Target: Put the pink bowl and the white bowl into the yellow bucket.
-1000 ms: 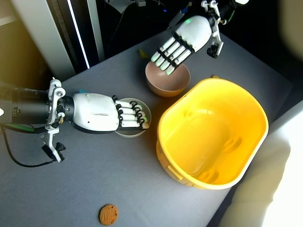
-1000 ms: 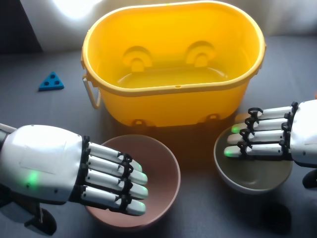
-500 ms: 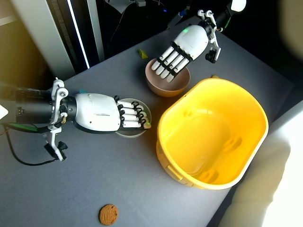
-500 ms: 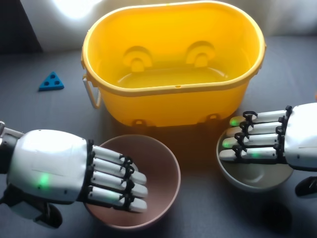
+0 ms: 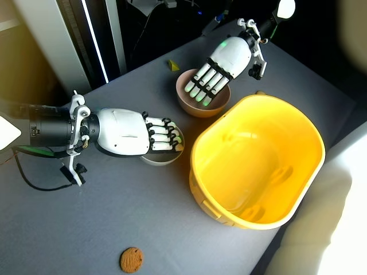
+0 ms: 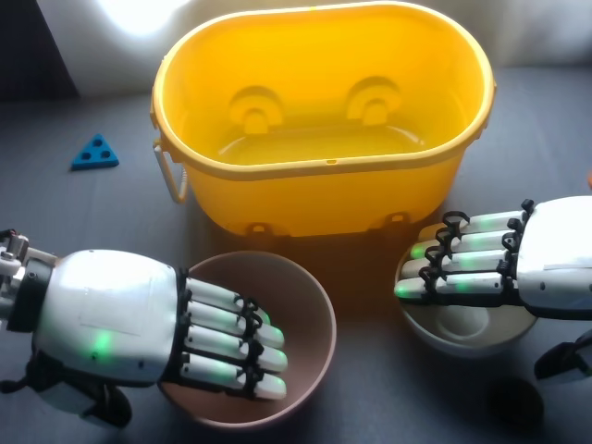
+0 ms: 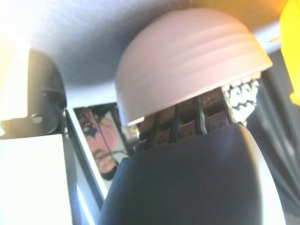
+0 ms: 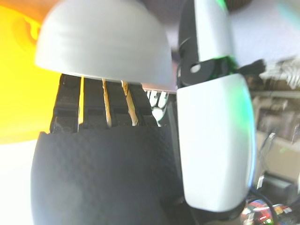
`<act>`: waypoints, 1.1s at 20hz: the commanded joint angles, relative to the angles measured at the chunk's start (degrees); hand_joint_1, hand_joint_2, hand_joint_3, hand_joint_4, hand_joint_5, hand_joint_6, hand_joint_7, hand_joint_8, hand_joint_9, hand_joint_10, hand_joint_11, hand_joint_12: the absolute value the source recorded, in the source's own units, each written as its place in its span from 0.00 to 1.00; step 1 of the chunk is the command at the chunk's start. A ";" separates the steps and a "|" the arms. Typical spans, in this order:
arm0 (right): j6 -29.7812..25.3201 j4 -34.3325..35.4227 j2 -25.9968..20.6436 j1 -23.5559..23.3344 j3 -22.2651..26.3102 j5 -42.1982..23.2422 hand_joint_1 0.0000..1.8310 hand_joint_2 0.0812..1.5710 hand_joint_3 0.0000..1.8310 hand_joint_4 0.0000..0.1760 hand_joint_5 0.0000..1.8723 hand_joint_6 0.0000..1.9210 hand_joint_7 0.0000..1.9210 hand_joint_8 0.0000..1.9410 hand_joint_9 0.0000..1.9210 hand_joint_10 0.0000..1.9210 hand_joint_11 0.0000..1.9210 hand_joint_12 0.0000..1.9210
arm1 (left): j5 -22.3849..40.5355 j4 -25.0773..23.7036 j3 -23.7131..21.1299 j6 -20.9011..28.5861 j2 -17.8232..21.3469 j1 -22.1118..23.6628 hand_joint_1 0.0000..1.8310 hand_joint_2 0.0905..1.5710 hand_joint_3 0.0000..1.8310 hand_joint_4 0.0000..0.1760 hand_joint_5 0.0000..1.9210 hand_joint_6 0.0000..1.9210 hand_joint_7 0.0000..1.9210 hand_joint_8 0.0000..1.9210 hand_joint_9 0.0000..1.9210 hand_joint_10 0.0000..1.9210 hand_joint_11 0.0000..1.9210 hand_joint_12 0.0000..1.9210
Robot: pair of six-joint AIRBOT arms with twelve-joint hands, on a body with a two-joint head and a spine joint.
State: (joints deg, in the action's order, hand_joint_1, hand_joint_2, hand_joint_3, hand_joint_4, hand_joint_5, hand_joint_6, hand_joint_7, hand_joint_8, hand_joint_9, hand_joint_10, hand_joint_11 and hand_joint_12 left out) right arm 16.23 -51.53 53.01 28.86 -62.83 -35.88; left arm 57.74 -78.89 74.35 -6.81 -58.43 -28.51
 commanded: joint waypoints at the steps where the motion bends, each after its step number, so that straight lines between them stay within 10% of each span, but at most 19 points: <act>1: -0.42 1.81 -0.65 -0.11 -0.04 -4.31 0.60 0.61 0.01 0.00 0.00 0.00 0.00 0.00 0.00 0.00 0.00 0.02 | 3.38 3.27 -0.09 -0.16 0.25 0.05 0.63 0.59 0.00 0.00 0.02 0.00 0.01 0.00 0.01 0.00 0.00 0.23; 22: -0.20 -0.87 -2.52 2.70 1.26 -3.86 0.62 0.61 0.00 0.00 0.01 0.00 0.00 0.00 0.00 0.00 0.01 0.00 | 2.52 2.55 -0.33 -0.09 0.32 0.57 0.65 0.59 0.00 0.00 0.03 0.00 0.02 0.00 0.02 0.00 0.00 0.24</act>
State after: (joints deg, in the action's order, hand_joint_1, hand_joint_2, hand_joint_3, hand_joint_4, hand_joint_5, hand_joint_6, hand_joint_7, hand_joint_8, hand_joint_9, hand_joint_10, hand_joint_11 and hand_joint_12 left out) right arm 16.12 -54.48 51.13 31.70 -61.63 -35.62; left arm 56.49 -79.46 74.11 -6.79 -58.43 -28.21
